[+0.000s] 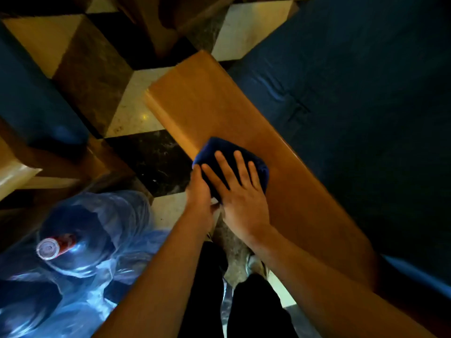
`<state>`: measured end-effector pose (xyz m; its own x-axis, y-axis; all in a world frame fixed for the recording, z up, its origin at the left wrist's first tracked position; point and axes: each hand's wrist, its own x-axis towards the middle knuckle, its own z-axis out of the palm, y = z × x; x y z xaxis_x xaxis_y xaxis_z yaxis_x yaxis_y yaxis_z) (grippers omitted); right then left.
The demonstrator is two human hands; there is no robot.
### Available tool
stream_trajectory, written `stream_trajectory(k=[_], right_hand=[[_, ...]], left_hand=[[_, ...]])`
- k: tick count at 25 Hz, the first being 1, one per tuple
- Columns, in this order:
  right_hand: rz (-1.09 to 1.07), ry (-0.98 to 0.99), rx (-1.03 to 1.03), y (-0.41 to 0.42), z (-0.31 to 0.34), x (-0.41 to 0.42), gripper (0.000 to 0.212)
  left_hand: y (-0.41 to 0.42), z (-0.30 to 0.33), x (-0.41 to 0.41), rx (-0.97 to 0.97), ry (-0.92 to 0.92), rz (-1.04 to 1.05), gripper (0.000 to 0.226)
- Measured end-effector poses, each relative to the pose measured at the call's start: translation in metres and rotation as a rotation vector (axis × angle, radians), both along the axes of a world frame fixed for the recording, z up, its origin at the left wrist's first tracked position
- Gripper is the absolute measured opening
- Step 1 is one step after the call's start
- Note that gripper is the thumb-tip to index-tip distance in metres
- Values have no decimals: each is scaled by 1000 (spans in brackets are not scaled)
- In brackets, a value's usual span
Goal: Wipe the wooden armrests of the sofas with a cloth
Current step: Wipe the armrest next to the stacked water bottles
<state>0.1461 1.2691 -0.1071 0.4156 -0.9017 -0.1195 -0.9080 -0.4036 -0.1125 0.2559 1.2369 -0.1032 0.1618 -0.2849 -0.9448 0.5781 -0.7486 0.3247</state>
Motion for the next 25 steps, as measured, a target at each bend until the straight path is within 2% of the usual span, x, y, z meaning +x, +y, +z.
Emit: stream_trajectory(k=[4,6,8,12,15,17,19,23,25], right_hand=[[-108,24,-31,88,0,-80,75],[-142,45,-13,134,-5,-118,78],[-170,58,-21,169,-9,-144,85],[-228,125,-25,275,4,-226,71],[-242,110,94,338,19,-277,68],[-308,36,192,372,32,-309,78],[-420,-67,318,392,46,-321,91],[-604,-306,496,371,62,-287,75],[-576,-354,534,339,68,-246,73]], left_hand=[[81,3,-86,42,30,-85,65],[118,7,-115,-13,18,-145,49],[152,10,-135,-89,-36,-283,33],[264,19,-216,-111,-89,-556,33],[315,17,-260,27,23,-641,33],[345,20,-287,98,168,-684,27],[366,27,-304,81,221,-740,36],[357,53,-289,59,235,-585,36],[330,62,-257,56,193,-423,35]])
